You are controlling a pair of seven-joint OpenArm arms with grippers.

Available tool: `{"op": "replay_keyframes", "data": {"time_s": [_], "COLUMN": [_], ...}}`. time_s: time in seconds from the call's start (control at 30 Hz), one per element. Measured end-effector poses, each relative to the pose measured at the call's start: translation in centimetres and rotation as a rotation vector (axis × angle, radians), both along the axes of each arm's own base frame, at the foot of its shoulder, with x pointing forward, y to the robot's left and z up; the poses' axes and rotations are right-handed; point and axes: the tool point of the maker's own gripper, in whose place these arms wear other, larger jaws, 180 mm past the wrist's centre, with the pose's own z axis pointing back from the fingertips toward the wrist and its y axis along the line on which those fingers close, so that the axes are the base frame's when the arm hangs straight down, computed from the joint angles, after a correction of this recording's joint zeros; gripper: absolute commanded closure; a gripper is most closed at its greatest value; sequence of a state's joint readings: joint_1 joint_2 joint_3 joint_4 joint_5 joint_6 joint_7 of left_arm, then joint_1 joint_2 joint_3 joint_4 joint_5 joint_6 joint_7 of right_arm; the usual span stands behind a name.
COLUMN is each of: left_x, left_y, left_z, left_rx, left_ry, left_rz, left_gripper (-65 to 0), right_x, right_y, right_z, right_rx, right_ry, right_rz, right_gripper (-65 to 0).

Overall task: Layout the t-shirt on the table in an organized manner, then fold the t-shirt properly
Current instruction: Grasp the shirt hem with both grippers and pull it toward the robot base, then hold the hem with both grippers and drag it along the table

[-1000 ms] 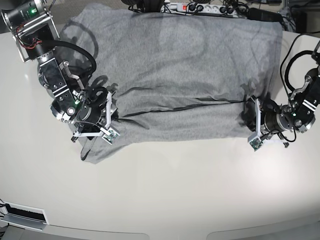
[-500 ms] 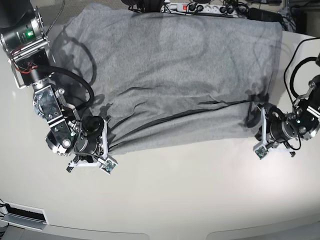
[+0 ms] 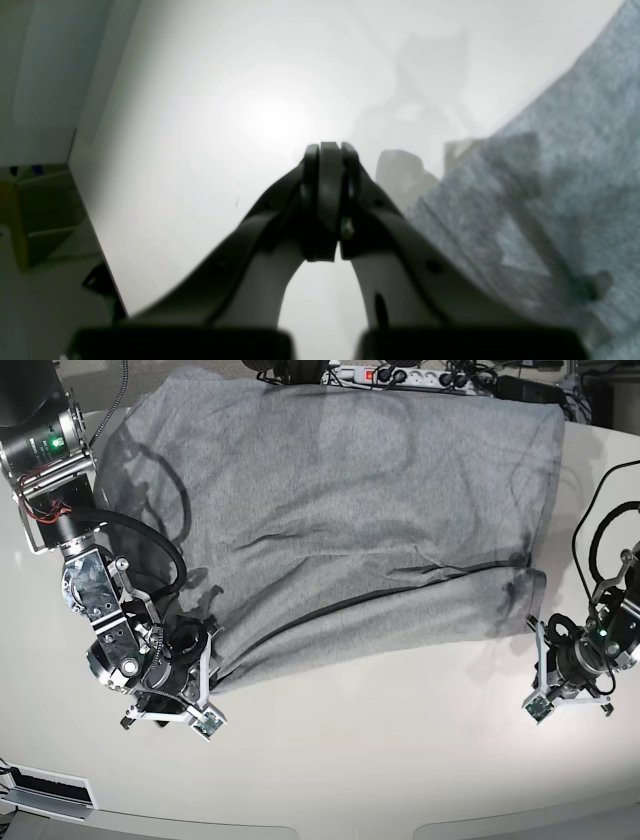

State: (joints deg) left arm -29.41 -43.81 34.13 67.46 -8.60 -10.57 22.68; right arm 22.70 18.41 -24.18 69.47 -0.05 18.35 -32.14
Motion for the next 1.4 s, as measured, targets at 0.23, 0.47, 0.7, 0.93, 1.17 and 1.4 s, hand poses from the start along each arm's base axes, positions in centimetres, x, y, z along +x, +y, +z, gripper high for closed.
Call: {"op": "replay_keyframes", "data": {"time_s": [0.23, 0.47, 0.7, 0.93, 1.17, 1.4], "left_x": [-4.1, -5.8, -8.2, -9.1, -7.3, -3.5], "left_y": [-3.3, -3.4, -2.7, -0.3, -0.8, -1.7], "left_z": [-3.1, -4.6, -7.4, -9.3, -9.5, -8.0], "left_rx": [-0.088, -0.109, -0.095, -0.127, -0.134, -0.066], "left_ry": [0.244, 0.286, 0.339, 0.376, 0.264, 0.094], "left_rz": [-0.181, -0.171, -0.169, -0.094, -0.068, -0.055], "left_gripper": [0.0, 0.0, 0.0, 0.0, 0.0, 0.0], "right_x": [0.7, 0.7, -1.0, -3.7, -5.2, -7.5], "right_y": [-2.0, -4.2, -2.9, -1.4, 0.0, 1.5], "right_z": [0.6, 0.6, -1.7, -4.2, -5.0, -6.1], "right_rx": [-0.009, -0.031, 0.054, 0.059, 0.104, 0.144], "right_ry": [-0.043, -0.042, 0.098, 0.214, 0.284, 0.368], "right_rz": [-0.120, -0.245, -0.227, -0.111, -0.046, 0.036], "right_gripper": [-37.0, -31.3, -31.4, -31.4, -31.2, -31.2]}}
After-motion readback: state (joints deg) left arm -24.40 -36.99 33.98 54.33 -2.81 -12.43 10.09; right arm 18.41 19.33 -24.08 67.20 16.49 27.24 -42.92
